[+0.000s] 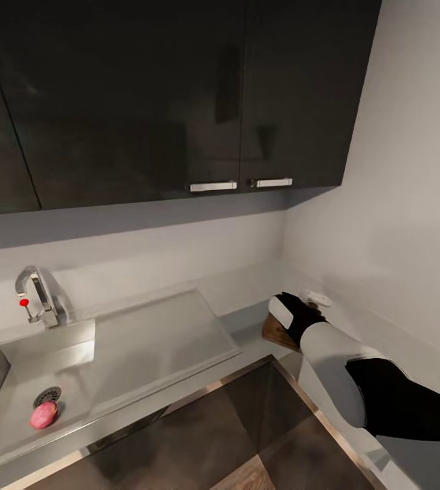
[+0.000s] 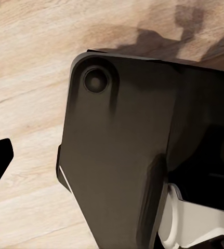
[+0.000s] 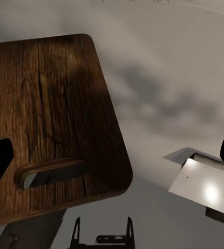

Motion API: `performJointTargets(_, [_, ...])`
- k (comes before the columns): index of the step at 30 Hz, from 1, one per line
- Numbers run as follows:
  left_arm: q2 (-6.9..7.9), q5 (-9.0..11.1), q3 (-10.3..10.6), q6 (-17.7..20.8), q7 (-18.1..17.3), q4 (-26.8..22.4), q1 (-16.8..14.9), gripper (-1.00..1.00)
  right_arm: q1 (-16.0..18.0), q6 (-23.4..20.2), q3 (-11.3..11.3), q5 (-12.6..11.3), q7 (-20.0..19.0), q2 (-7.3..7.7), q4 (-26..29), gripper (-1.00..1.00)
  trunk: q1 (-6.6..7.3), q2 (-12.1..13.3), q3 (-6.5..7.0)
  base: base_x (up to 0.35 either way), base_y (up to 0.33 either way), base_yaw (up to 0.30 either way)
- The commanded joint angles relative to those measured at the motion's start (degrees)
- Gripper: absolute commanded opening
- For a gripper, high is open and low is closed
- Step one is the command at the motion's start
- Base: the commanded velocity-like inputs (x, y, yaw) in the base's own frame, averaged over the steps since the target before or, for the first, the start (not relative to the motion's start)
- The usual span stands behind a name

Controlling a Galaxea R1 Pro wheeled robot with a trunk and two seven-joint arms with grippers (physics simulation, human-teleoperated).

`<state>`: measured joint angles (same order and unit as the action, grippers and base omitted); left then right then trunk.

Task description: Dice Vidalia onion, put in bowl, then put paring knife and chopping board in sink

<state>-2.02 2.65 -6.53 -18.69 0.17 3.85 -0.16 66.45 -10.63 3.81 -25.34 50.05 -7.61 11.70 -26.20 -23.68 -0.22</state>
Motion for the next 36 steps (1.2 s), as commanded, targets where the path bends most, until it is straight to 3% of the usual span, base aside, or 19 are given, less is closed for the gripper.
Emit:
performJointTargets(1, [-0.02, 0.3, -0.2, -0.3, 0.0, 0.1, 0.0, 1.00, 0.0, -0.3, 0.4, -0.2, 0.4, -0.10, 0.1, 1.00, -0.02, 0.0, -0.03, 0.000, 0.000, 0.000])
performJointTargets(5, [-0.07, 0.3, -0.2, -0.2, 0.0, 0.1, 0.0, 1.00, 0.0, -0.1, 0.3, -0.5, 1.7, -0.73, 0.2, 1.00, -0.02, 0.0, -0.03, 0.000, 0.000, 0.000])
performJointTargets(7, [-0.08, 0.2, -0.2, -0.2, 0.0, 0.1, 0.0, 1.00, 0.0, 0.0, 0.3, -2.1, 3.6, -0.95, 0.3, 1.00, -0.02, 0.0, -0.03, 0.000, 0.000, 0.000])
performJointTargets(8, [-0.09, 0.2, -0.2, -0.2, 0.0, 0.1, 0.0, 1.00, 0.1, 0.0, 0.3, -6.8, 7.7, -1.08, 0.6, 1.00, -0.02, 0.0, -0.03, 0.000, 0.000, 0.000])
performJointTargets(11, [-0.09, 0.2, -0.2, -0.2, -0.1, 0.1, 0.0, 1.00, 0.1, 0.2, 0.4, -16.0, 13.8, -1.15, 1.2, 1.00, -0.02, 0.0, -0.03, 0.000, 0.000, 0.000])
performJointTargets(13, [-0.09, 0.2, -0.2, -0.2, -0.1, 0.1, 0.0, 1.00, 0.1, 0.3, 0.4, -19.9, 15.8, -1.18, 2.0, 1.00, -0.02, 0.0, -0.03, 0.000, 0.000, 0.000])
performJointTargets(15, [-0.09, 0.2, -0.2, -0.2, -0.1, 0.1, 0.0, 1.00, 0.1, 0.6, 0.4, -21.7, 16.7, -1.20, 3.2, 1.00, -0.02, 0.0, -0.03, 0.000, 0.000, 0.000])
performJointTargets(22, [-0.09, 0.2, -0.2, -0.1, -0.1, 0.1, 0.0, 1.00, 0.1, 2.8, 0.4, -22.9, 18.0, -1.26, 4.5, 1.00, -0.02, 0.0, -0.03, 0.000, 0.000, 0.000])
performJointTargets(26, [-0.11, 0.2, -0.2, 0.0, -0.1, 0.1, 0.0, 1.00, 0.1, 3.3, 0.5, -22.7, 18.2, -2.30, 4.6, 1.00, -0.02, 0.0, -0.03, 0.000, 0.000, 0.000])
performJointTargets(36, [-0.71, 0.2, -0.2, 0.0, -0.1, 0.1, 0.0, 1.00, 0.1, 3.4, 0.5, -22.7, 18.2, -2.39, 4.6, 1.00, -0.02, 0.0, -0.03, 0.000, 0.000, 0.000])
